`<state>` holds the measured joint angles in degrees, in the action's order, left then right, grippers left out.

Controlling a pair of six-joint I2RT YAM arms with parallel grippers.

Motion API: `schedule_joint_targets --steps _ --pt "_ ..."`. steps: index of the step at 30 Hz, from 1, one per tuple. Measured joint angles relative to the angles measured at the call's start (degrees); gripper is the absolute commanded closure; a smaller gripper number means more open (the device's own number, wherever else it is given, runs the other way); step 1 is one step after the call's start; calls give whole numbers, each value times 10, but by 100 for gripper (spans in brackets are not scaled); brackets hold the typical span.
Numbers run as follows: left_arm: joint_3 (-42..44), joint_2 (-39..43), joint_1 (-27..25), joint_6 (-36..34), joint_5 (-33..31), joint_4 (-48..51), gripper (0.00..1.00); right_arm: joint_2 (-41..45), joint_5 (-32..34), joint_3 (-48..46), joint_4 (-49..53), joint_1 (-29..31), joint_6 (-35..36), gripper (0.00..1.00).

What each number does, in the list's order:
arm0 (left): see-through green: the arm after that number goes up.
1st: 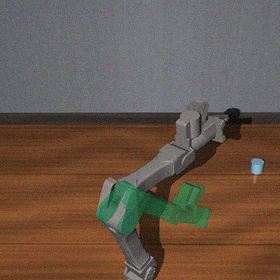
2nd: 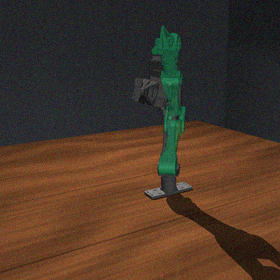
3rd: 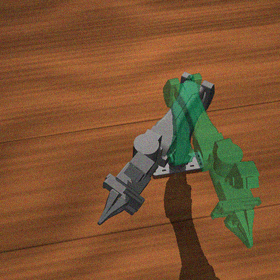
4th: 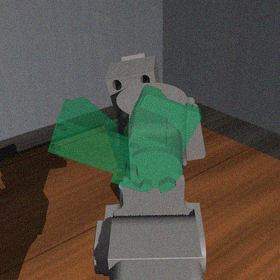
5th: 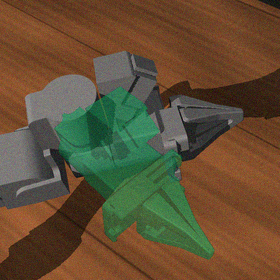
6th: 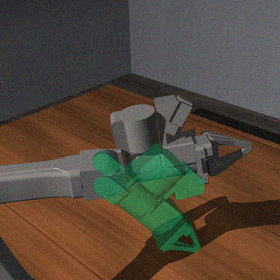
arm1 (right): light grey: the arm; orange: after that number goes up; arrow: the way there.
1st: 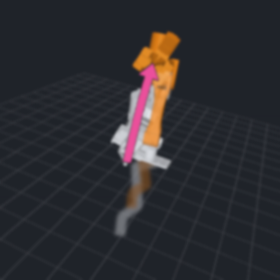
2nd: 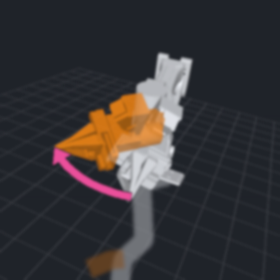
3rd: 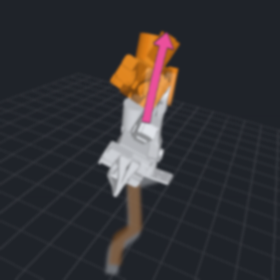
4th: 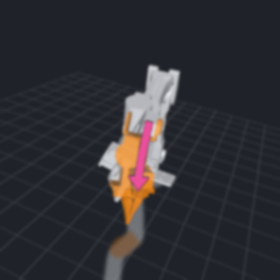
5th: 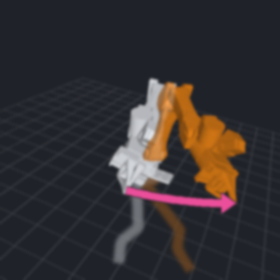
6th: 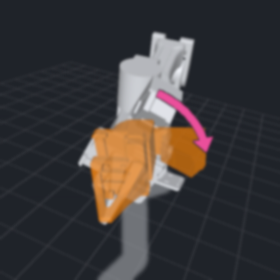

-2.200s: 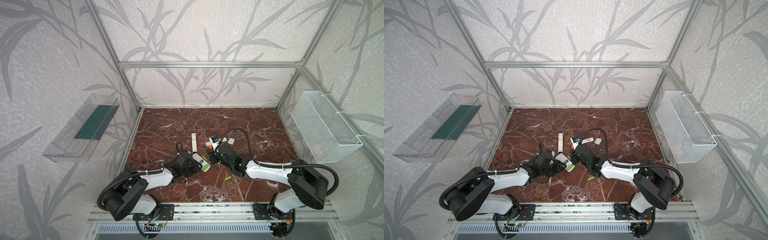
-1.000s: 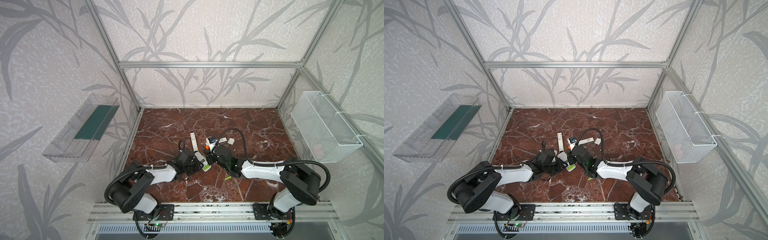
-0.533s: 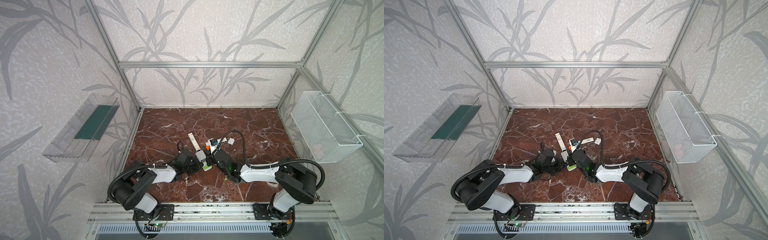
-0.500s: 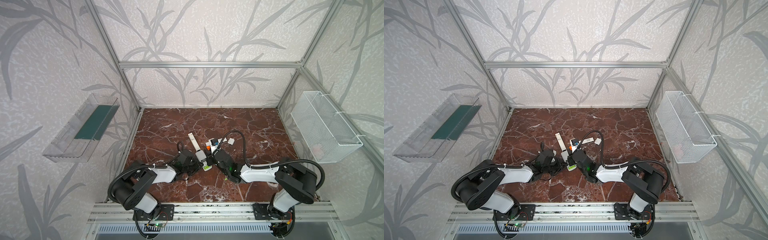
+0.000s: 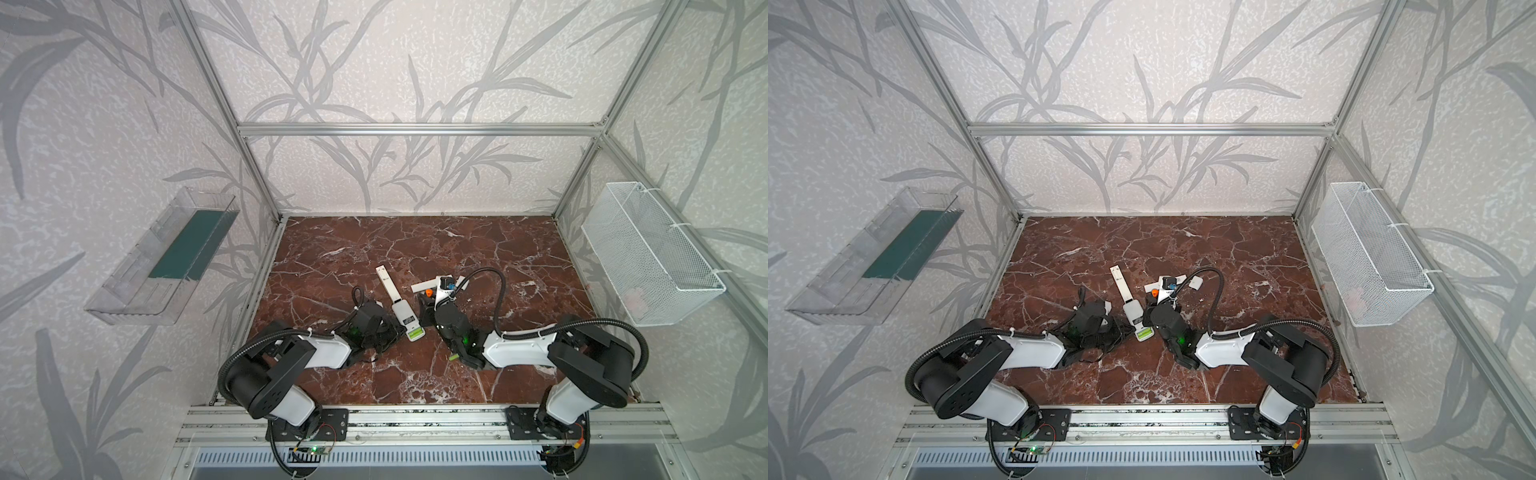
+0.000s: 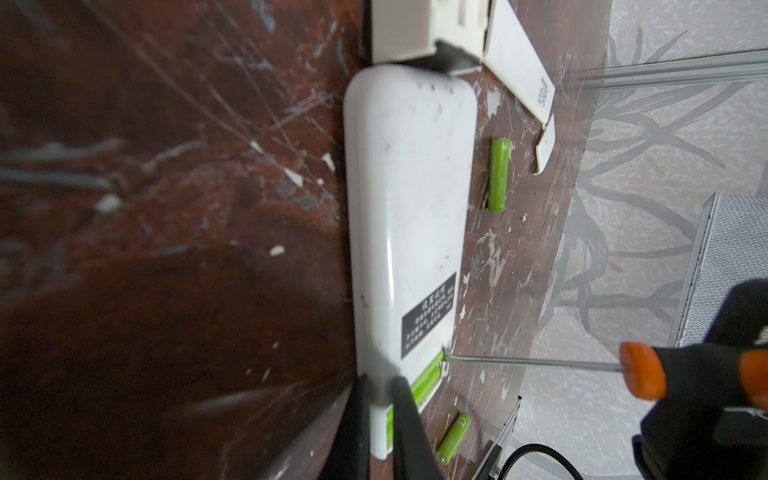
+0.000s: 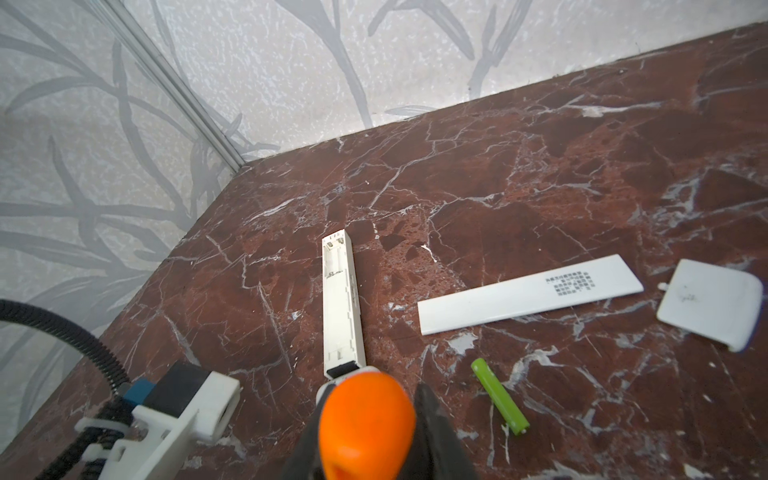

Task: Unload the batteries from the remote control

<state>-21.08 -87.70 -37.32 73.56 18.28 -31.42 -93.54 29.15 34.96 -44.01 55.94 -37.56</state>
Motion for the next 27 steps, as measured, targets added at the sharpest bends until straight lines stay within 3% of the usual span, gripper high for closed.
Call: schedule_joint_targets --steps 17,27 --pt "10 -22 0 15 12 -56 92 0 -5 -38 -48 -42 -121 100" --pt "10 -26 1 15 13 -57 92 -4 -10 -46 -67 -48 -135 100"
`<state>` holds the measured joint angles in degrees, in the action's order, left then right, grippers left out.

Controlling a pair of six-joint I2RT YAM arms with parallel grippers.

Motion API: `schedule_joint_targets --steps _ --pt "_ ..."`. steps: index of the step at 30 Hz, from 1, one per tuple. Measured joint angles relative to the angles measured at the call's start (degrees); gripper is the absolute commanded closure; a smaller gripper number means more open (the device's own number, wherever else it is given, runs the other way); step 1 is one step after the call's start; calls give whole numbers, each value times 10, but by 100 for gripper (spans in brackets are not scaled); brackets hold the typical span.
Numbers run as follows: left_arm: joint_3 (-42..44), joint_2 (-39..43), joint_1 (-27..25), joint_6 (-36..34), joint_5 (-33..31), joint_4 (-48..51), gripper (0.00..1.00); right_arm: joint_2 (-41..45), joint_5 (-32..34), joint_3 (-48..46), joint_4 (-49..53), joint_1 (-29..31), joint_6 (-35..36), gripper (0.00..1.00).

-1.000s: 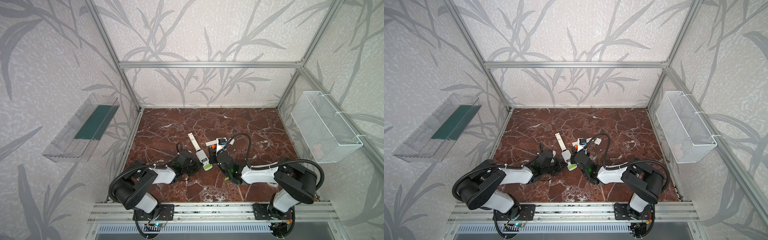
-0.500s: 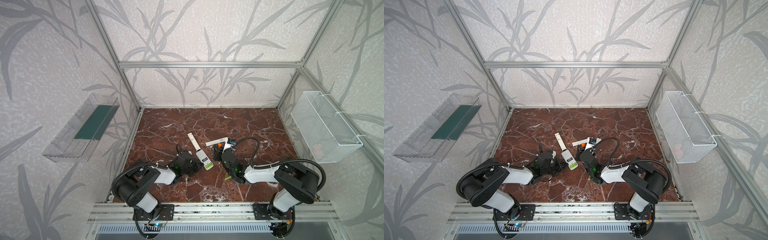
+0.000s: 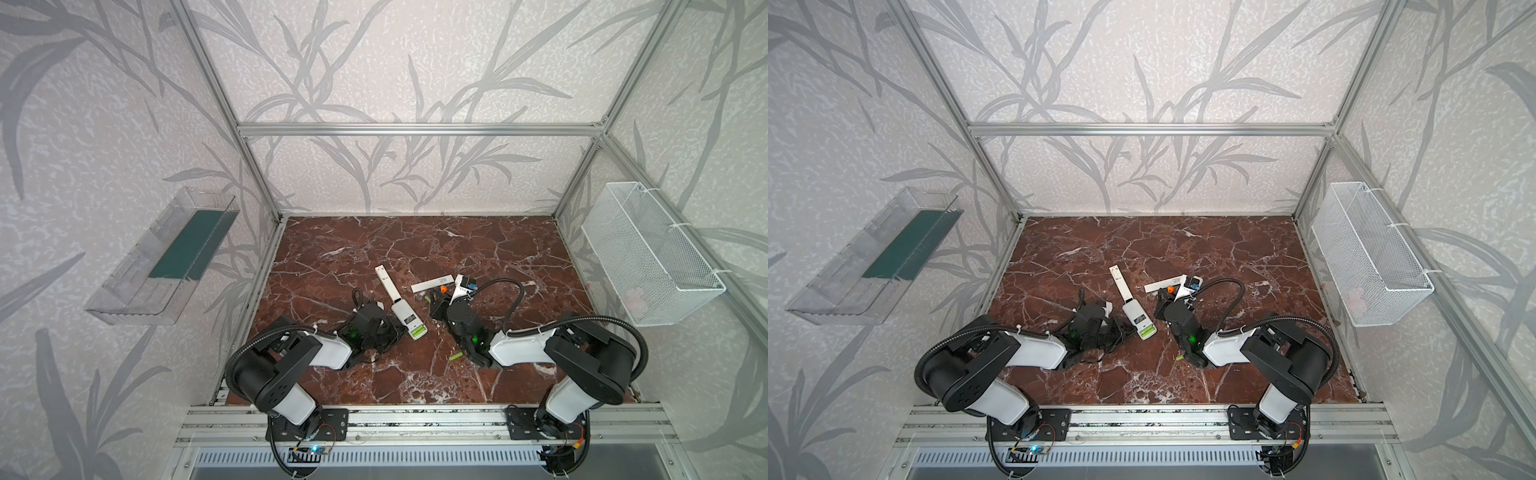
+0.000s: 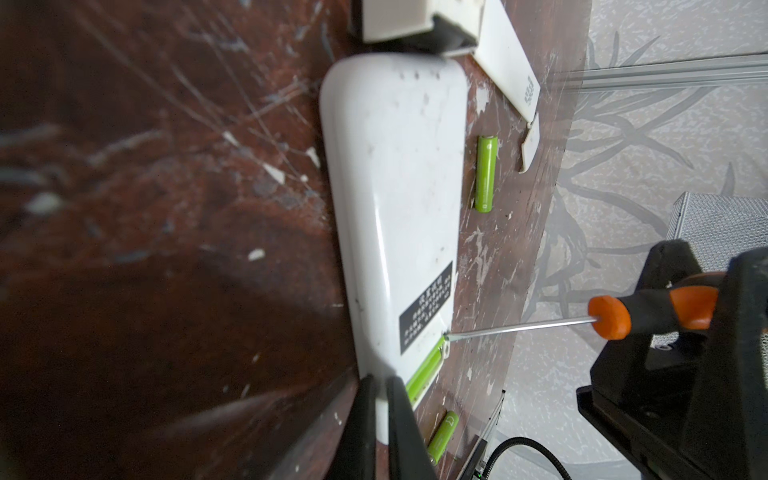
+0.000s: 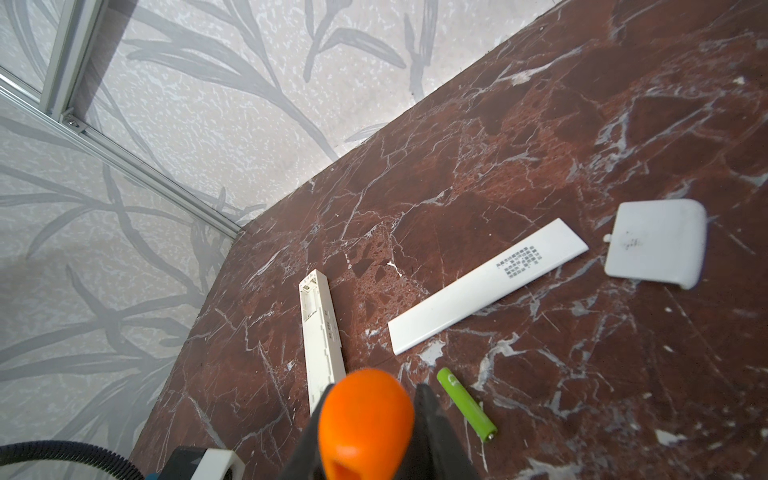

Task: Unload the batteries from the remote control

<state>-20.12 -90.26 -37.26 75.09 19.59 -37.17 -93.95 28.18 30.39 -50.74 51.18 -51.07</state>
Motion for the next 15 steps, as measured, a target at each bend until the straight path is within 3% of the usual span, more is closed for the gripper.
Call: schedule_joint_targets --steps 15 --pt "3 -2 3 1 6 -9 93 7 -6 -1 -1 -2 -4 100"
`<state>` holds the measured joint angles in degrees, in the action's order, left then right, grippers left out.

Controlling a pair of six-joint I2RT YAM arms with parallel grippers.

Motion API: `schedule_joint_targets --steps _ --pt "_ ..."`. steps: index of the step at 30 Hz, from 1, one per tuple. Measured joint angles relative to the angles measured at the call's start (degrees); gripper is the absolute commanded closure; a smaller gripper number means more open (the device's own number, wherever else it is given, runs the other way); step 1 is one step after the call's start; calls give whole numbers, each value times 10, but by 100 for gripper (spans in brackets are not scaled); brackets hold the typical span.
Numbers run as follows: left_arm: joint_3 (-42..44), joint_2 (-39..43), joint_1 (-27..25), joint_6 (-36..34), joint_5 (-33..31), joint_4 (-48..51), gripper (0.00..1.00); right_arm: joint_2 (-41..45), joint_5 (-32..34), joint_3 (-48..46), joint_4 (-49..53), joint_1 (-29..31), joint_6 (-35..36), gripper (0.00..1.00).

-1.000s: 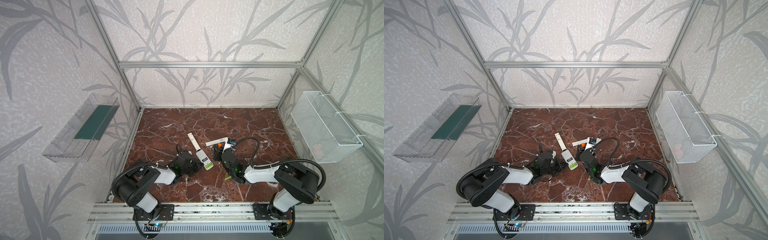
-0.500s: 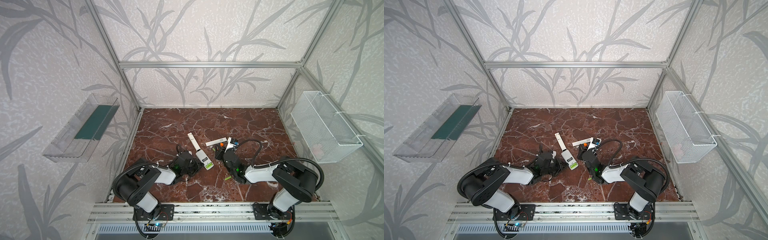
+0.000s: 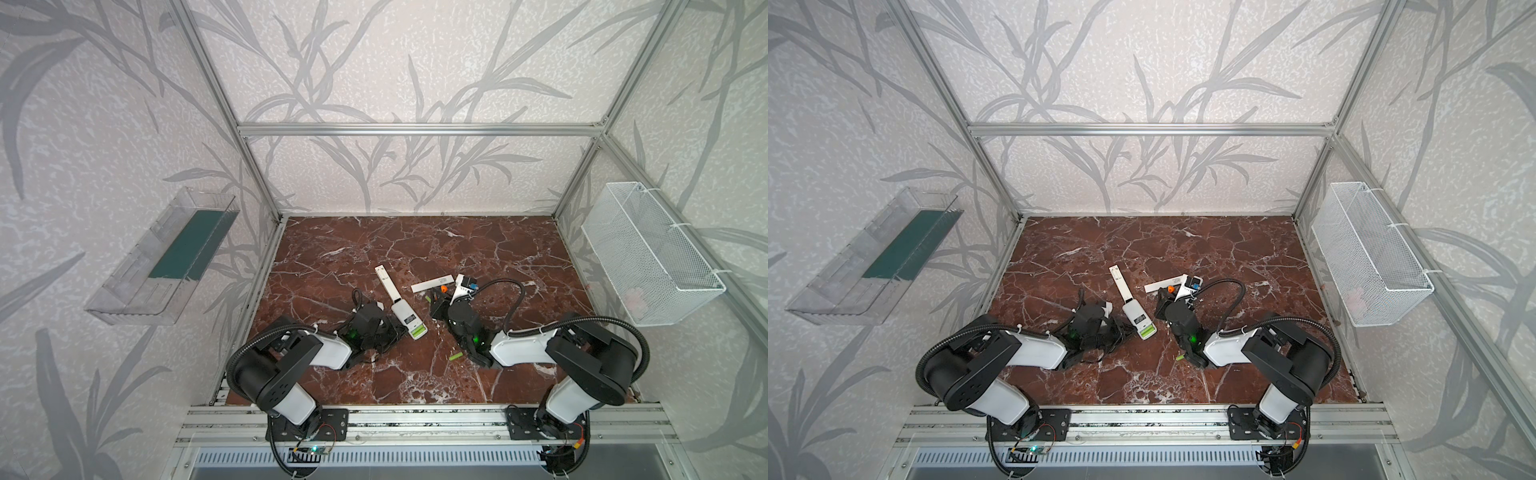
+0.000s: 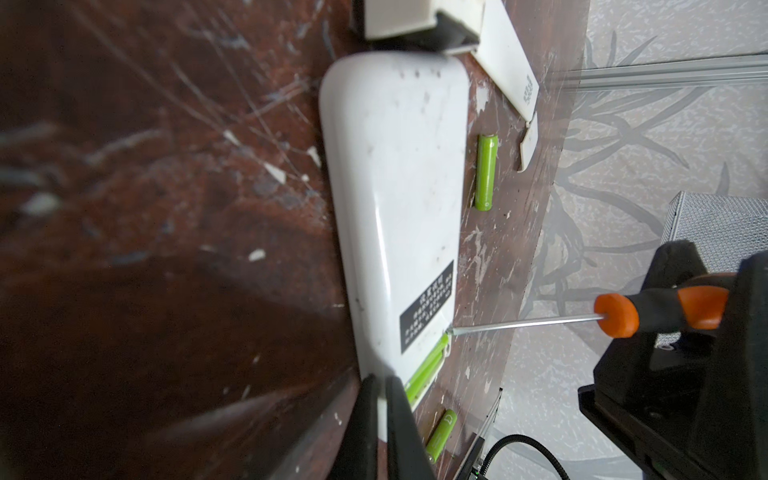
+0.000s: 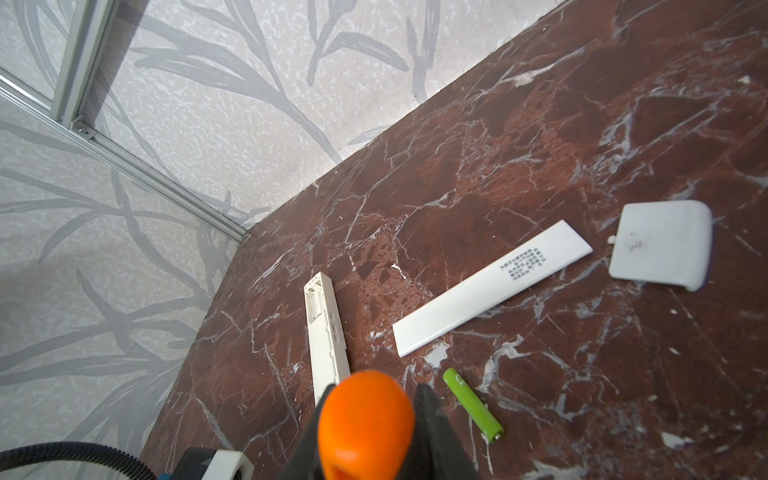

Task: Unload the batteries from the remote control

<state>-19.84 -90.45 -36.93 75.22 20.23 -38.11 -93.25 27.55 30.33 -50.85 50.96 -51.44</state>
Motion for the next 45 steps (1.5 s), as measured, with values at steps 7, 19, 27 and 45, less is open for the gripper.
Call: schedule_joint_targets --steps 7,19,27,45 --pt "0 -1 2 0 5 1 93 22 -14 0 -10 0 -13 100" --pt "-2 -17 0 3 4 1 93 35 -59 0 15 14 -12 100" --pt "-8 -2 1 -7 4 34 93 90 -55 6 62 14 56 100" --pt "-18 102 3 -58 -26 225 91 94 -106 95 200 13 245 100"
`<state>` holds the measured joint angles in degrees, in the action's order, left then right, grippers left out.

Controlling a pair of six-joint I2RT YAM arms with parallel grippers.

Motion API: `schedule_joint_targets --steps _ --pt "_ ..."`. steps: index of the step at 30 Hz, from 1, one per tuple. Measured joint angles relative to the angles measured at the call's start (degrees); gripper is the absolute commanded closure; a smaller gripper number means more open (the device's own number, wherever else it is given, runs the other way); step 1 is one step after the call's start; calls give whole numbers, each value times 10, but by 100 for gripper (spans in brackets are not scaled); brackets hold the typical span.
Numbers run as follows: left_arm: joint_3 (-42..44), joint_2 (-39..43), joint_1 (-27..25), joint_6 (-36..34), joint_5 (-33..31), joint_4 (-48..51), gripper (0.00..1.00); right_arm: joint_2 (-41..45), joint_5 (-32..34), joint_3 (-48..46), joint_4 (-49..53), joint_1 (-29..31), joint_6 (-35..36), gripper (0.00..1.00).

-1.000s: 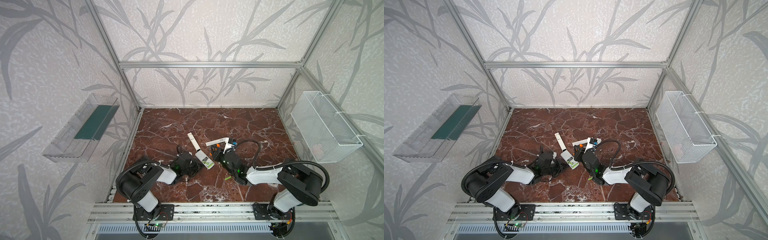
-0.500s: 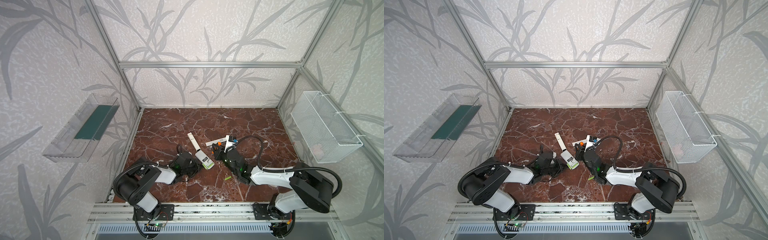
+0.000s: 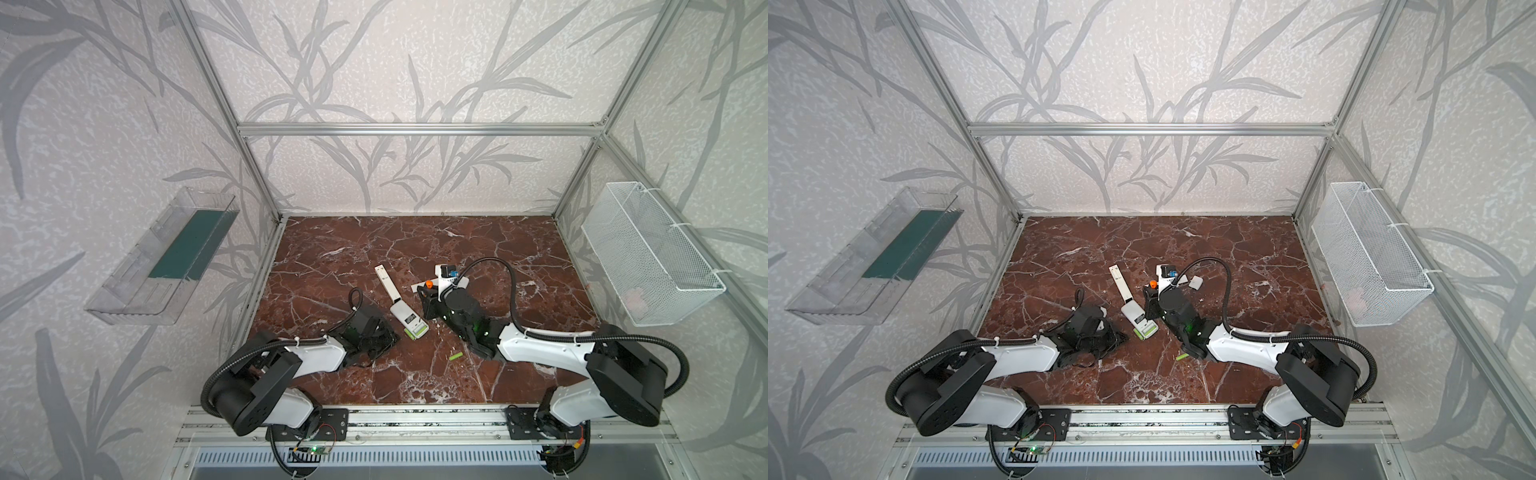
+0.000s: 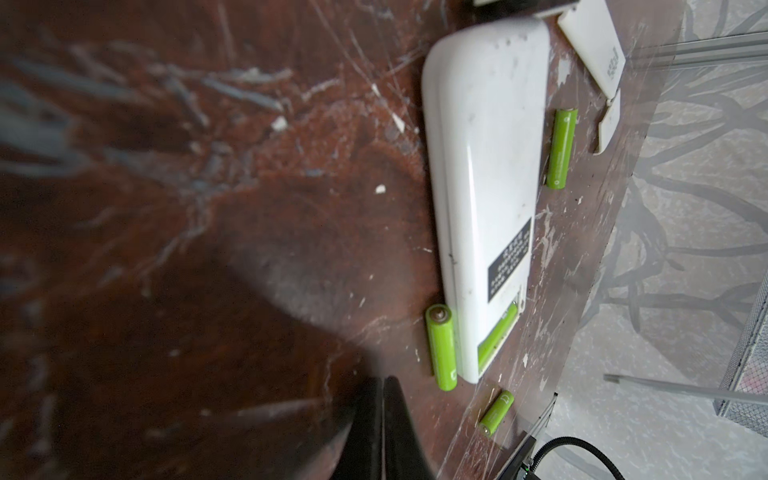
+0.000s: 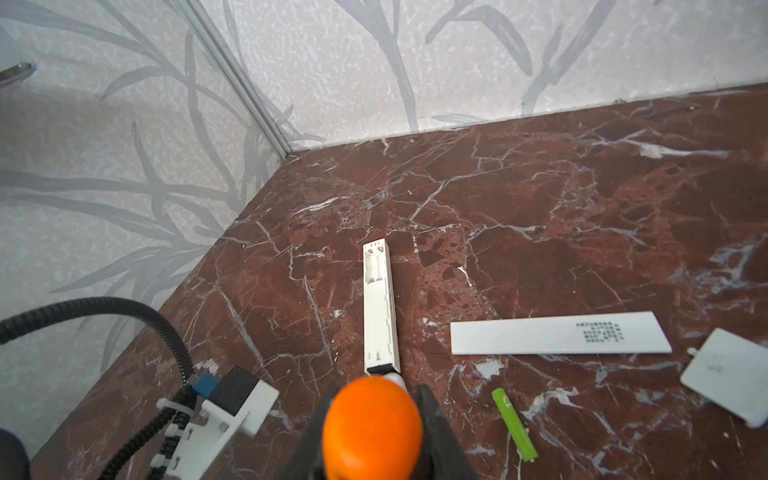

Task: Unload the batteries from the remote control

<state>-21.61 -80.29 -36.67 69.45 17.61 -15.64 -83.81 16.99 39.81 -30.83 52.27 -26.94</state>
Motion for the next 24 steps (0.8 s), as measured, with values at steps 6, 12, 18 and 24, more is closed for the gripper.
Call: schedule_joint_targets --steps 6,12,18,24 --pt "-51 34 0 -57 -8 102 87 -5 -52 31 59 -10 67 100" --pt "-96 40 0 -102 2 134 87 -40 -134 58 83 -45 88 100" --pt "-97 17 -3 -112 26 134 87 -63 -184 65 106 -63 90 100" --pt "-101 -6 -4 -116 38 126 87 -62 -188 47 95 -62 87 100"
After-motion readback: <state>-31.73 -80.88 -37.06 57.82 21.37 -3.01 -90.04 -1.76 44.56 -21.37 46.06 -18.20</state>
